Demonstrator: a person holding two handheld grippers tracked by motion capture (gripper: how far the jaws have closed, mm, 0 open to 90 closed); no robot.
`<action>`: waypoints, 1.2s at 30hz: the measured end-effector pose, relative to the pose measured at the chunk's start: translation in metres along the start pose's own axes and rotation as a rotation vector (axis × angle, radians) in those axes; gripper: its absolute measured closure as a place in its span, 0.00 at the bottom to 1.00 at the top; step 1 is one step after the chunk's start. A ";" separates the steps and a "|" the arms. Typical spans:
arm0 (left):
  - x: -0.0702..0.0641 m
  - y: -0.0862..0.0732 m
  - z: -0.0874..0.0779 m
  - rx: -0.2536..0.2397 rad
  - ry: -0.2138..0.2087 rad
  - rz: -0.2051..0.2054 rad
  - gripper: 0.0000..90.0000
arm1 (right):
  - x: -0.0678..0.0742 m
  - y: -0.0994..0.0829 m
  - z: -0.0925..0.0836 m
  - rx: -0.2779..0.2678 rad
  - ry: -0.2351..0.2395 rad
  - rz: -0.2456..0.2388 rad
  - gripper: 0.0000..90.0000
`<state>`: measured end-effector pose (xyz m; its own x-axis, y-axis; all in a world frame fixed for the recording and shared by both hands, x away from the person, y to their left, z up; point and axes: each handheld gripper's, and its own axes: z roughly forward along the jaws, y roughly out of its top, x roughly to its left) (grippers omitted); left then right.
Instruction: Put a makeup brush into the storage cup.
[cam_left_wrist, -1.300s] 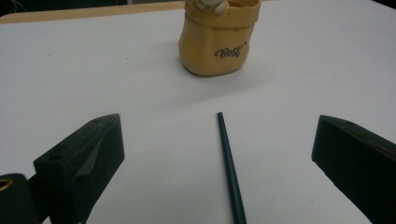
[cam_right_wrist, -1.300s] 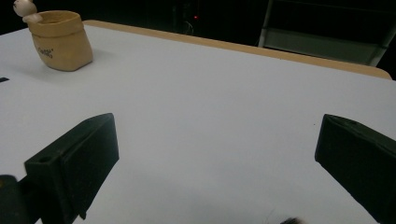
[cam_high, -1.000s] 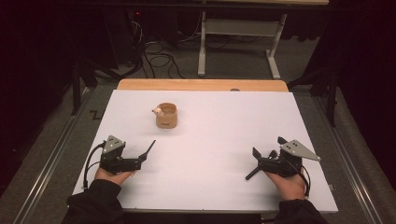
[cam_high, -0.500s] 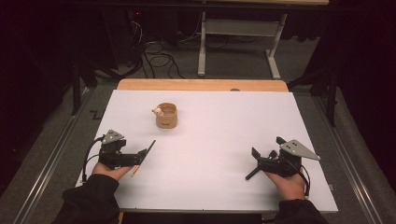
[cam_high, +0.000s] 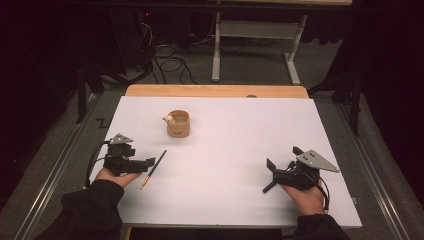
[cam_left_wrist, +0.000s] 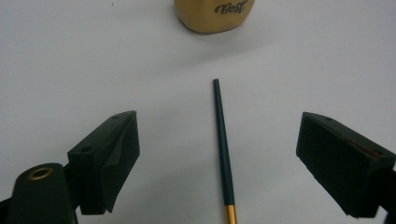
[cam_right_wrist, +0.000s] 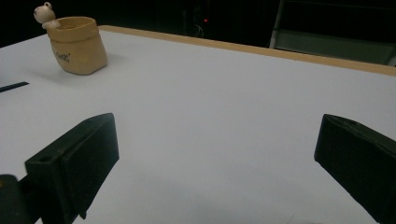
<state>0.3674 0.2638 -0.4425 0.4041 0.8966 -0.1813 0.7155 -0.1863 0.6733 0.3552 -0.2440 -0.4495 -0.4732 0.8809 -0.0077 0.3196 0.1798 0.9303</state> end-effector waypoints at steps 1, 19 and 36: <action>0.001 0.000 0.000 0.013 -0.003 0.002 0.15 | 0.001 0.000 0.000 0.000 0.003 -0.006 0.01; -0.002 0.007 0.006 0.216 -0.018 0.059 0.19 | 0.008 0.000 0.000 0.004 -0.008 -0.041 0.01; -0.009 0.024 0.014 0.407 -0.011 0.129 0.30 | 0.007 0.000 0.001 0.008 -0.009 -0.035 0.01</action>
<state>0.3891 0.2451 -0.4349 0.5094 0.8517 -0.1232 0.8245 -0.4421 0.3531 0.3529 -0.2379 -0.4504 -0.4767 0.8780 -0.0437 0.3096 0.2142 0.9264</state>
